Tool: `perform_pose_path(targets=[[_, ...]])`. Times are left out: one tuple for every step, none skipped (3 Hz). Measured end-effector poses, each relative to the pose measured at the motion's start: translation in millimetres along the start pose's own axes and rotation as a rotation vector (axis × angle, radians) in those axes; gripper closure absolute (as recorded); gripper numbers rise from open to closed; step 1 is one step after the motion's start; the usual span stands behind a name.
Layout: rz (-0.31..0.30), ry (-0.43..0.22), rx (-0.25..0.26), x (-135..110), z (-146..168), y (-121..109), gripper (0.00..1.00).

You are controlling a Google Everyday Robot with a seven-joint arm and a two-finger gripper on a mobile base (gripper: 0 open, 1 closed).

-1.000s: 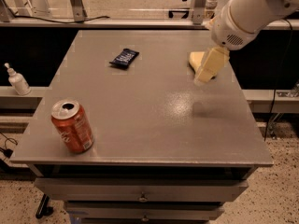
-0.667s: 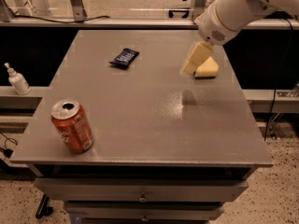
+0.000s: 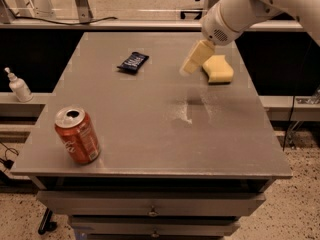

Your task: Move rxbar blueberry near coke can

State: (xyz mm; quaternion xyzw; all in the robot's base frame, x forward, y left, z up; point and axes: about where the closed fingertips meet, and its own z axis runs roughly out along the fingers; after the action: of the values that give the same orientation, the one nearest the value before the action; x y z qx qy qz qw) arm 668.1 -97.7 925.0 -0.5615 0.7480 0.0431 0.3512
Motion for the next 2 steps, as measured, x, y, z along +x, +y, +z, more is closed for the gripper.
perform_pose_path(targets=[[-0.002, -0.018, -0.010, -2, 5, -1, 0.00], [0.010, -0.104, -0.038, -29, 38, -2, 0.00]])
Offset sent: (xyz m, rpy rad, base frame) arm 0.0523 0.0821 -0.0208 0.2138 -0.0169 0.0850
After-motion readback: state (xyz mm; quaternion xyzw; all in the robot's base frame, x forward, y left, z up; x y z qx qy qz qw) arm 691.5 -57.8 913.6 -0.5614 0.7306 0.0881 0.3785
